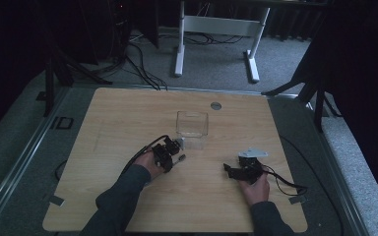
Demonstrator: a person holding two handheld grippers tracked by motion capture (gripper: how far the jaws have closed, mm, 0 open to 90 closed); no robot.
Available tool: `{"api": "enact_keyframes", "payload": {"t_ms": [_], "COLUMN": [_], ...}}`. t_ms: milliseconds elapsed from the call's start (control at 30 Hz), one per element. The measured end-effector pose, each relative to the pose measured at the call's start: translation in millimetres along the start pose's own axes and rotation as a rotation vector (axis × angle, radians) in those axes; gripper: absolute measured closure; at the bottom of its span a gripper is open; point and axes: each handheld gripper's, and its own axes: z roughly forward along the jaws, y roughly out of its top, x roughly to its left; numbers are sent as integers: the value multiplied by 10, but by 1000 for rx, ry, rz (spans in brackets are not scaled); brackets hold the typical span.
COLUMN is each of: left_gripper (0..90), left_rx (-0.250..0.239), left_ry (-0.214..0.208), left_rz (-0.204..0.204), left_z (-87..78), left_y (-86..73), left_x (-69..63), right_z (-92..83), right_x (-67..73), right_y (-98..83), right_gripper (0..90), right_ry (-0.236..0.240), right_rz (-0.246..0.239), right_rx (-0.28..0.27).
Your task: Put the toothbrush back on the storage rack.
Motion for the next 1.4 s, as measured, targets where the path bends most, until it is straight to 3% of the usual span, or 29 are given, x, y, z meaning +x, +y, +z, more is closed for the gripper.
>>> {"api": "enact_keyframes", "payload": {"t_ms": [733,1400], "left_gripper": [781,781], "left_rx": [-109,-178], "left_ry": [-21,-25], "left_rz": [-55,-78], "left_z": [-175,-310], "left_y": [-87,-187], "left_x": [85,157], "right_z": [1,0], "right_x": [0,-1], "right_y": [0,0], "right_gripper": [250,249], "right_ry": [0,0], "right_rz": [0,-1], "right_rx": [-1,-1]}}
